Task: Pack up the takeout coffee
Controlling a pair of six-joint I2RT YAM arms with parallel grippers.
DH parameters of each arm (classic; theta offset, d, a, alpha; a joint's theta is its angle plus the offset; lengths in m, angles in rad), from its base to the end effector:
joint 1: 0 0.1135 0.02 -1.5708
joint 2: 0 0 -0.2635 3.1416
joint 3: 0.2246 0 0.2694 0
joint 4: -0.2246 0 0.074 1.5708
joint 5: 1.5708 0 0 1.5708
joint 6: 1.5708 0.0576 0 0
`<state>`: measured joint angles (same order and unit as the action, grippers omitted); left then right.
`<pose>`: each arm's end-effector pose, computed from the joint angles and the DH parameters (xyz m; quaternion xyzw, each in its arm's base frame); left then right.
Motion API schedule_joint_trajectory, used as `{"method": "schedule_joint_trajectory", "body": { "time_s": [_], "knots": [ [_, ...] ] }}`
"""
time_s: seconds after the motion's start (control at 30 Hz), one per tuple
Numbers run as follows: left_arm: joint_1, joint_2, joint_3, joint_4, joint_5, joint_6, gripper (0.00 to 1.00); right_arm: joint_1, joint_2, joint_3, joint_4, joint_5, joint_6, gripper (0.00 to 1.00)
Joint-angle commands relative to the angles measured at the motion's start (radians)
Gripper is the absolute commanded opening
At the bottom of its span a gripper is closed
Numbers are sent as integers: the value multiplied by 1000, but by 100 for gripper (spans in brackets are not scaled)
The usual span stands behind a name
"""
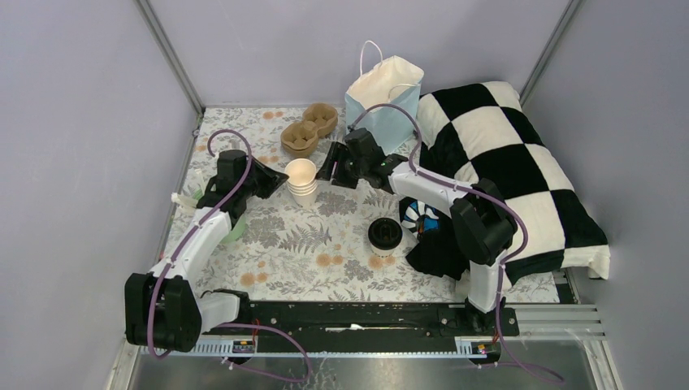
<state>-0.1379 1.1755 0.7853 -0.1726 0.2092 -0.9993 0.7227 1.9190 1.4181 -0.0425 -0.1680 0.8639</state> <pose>0.2900 -0.0523 0.2427 -0.3178 0.8124 -0.3357 0.3555 0.3544 0.3254 0.2201 0.0201 0.8686 0.4002 0.2914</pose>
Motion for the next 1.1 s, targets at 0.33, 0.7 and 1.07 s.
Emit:
{"method": "schedule_joint_trajectory", "body": {
  "time_s": [0.33,0.7,1.07],
  "knots": [
    [-12,9,164,-100,-49,-88,0,103,49,145,-246,207,-222,65],
    [-13,0,131,-65,2,-27,0,109,-39,238,-327,224,-366,74],
    [7,-83,51,-45,-90,38,0,70,-236,155,-390,196,-467,82]
  ]
}}
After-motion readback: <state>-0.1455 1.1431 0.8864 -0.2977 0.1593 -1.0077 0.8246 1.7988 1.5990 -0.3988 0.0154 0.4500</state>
